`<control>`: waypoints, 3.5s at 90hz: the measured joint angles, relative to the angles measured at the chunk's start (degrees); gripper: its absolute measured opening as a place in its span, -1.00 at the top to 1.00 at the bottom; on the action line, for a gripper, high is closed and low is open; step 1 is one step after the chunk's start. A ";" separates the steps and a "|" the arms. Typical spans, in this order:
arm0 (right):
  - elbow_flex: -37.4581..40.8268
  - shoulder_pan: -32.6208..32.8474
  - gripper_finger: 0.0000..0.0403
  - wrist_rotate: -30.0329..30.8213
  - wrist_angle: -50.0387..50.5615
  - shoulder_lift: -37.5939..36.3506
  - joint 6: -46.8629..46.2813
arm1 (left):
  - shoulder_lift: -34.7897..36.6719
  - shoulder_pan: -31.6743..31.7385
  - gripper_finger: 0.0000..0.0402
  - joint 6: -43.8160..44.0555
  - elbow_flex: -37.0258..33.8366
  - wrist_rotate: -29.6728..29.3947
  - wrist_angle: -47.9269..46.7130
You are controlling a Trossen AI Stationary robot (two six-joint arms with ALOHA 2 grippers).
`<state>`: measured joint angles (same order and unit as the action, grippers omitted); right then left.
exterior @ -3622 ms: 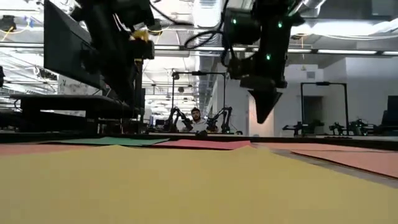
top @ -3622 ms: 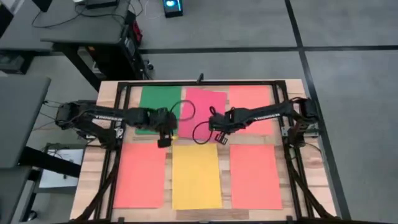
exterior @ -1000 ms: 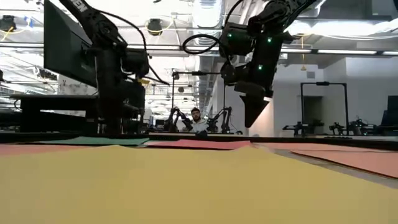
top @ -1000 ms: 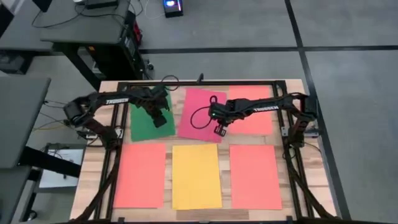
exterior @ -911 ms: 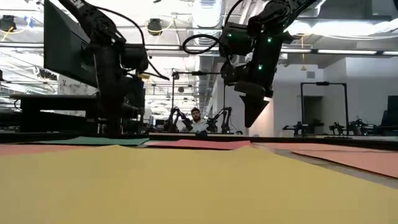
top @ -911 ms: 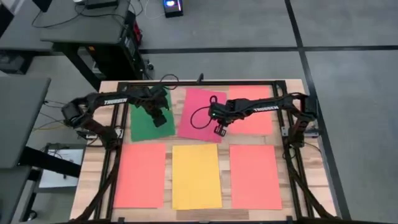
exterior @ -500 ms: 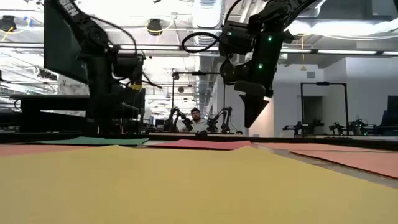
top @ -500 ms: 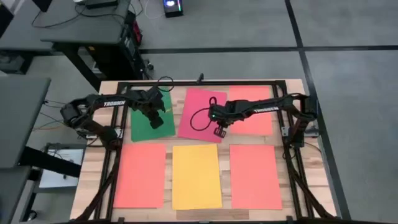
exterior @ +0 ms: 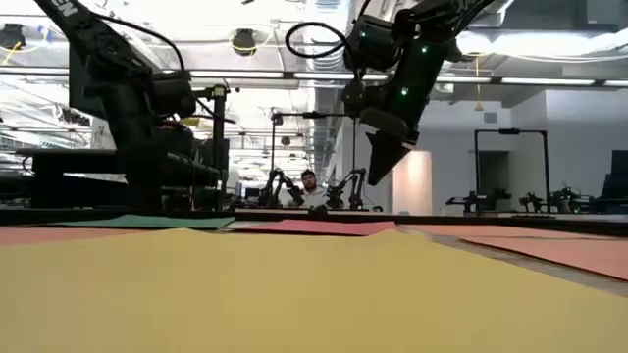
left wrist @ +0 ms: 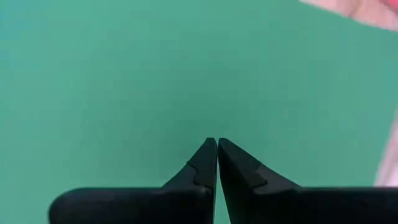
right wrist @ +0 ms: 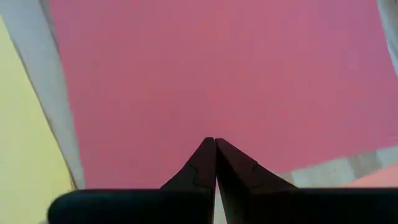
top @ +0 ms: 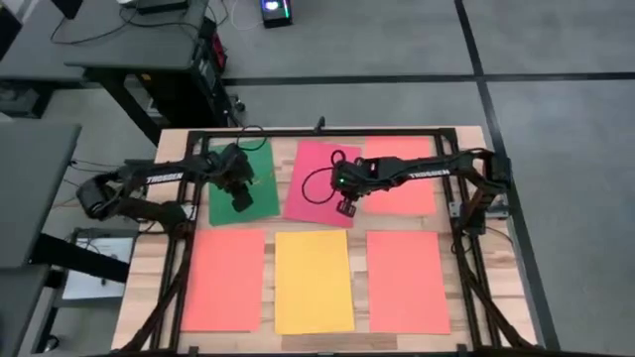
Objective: Organize paper
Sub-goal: Adjust the green papers
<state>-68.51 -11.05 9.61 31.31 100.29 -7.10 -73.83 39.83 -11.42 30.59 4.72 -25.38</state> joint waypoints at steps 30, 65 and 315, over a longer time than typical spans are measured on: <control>0.00 0.57 1.00 -0.69 -0.48 0.03 0.84 | -5.82 0.09 1.00 -5.76 0.26 0.76 1.88; 0.00 0.55 1.00 -0.79 -0.43 0.04 1.93 | -5.83 0.07 1.00 -4.46 0.94 0.15 0.85; 0.03 0.93 1.00 -2.38 -0.15 0.13 1.14 | -6.70 -0.28 1.00 5.13 2.47 -3.27 -3.74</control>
<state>-68.48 -10.12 7.22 31.16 100.42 -5.96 -80.53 39.55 -6.29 33.06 1.45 -29.12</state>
